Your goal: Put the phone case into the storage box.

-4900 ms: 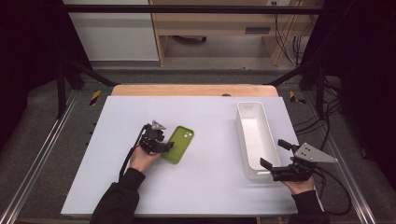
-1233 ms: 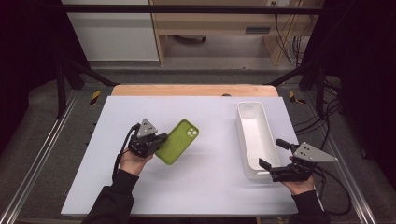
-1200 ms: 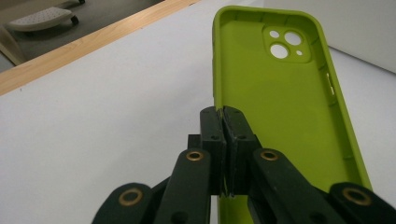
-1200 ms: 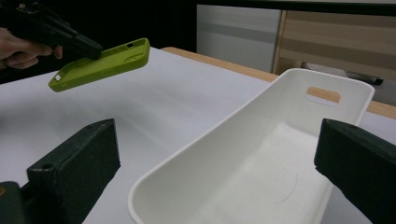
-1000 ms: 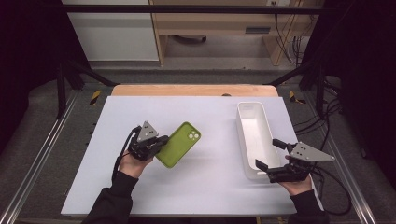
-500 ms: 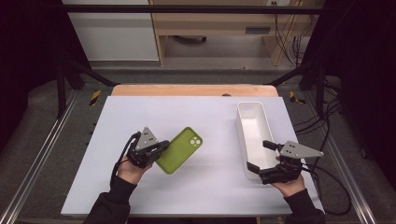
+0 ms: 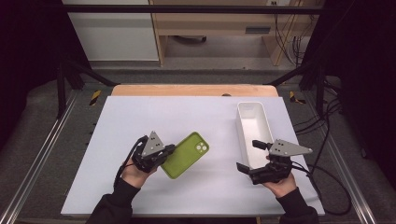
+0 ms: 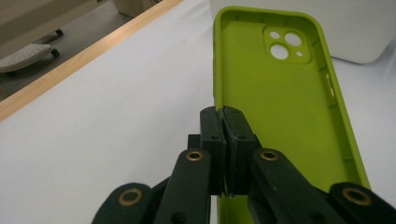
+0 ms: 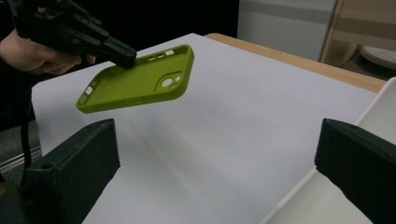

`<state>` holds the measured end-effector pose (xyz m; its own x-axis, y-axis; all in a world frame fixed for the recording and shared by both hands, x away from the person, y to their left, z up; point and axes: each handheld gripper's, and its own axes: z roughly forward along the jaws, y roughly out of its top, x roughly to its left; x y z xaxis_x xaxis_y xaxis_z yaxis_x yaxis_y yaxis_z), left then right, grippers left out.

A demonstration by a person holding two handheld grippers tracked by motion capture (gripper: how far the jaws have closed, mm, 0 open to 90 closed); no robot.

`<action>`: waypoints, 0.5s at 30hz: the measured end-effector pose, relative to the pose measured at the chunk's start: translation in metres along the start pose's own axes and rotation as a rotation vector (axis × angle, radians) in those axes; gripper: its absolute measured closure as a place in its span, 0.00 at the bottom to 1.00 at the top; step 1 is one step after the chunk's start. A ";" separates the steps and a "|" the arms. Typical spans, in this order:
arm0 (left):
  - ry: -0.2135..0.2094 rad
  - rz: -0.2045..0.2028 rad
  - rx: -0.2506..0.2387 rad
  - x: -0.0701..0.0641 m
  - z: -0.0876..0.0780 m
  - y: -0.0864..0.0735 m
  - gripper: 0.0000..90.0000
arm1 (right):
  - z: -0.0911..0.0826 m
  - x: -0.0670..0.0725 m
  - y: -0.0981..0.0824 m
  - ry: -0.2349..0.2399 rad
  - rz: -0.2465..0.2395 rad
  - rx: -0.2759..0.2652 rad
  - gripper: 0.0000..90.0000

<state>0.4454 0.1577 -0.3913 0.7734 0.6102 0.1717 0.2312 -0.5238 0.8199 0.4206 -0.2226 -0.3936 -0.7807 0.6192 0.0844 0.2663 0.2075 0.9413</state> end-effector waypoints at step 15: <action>-0.022 0.047 -0.010 -0.015 0.002 0.007 0.98 | 0.023 0.008 0.013 0.036 0.006 0.031 0.02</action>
<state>0.4365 0.1442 -0.3894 0.7961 0.5717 0.1987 0.1881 -0.5457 0.8166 0.4305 -0.1976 -0.3882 -0.7986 0.5932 0.1021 0.2882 0.2279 0.9301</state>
